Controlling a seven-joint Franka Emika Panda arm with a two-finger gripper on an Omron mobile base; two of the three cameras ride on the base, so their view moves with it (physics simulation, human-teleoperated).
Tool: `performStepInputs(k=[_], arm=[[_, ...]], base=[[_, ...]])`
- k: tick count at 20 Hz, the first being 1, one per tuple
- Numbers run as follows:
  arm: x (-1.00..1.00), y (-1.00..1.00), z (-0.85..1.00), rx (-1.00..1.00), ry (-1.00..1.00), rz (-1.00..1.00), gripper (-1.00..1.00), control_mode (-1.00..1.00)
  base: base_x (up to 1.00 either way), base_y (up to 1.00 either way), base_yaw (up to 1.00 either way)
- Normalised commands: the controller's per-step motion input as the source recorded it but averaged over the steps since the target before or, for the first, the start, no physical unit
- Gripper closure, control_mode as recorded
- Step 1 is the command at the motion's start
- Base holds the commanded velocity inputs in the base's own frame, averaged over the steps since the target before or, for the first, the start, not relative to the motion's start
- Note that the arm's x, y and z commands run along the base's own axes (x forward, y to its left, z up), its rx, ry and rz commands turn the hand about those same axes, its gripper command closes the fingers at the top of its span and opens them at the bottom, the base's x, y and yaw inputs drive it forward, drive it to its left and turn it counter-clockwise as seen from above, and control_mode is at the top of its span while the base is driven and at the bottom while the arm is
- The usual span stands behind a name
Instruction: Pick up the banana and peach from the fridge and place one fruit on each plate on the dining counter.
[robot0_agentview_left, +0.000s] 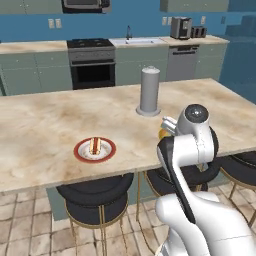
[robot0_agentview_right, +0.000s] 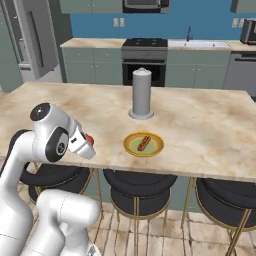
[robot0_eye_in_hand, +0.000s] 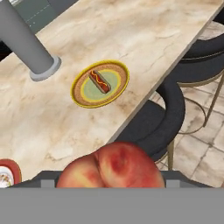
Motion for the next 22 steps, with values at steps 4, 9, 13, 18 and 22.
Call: performStepInputs(k=[4,9,13,18,22], arm=[[0.0,0.0,0.0,0.0,0.0,0.0,1.0,1.0],[0.0,0.0,0.0,0.0,0.0,0.0,1.0,1.0],[0.0,0.0,0.0,0.0,0.0,0.0,1.0,1.0],[0.05,-0.07,0.0,0.01,0.0,0.04,1.0,-1.0],[0.11,-0.58,-0.02,0.01,0.0,0.12,1.0,-1.0]], base=[[0.29,-0.37,0.25],[0.38,-0.27,0.23],[0.38,-0.3,0.22],[0.24,-0.26,0.17],[0.0,0.0,0.0]])
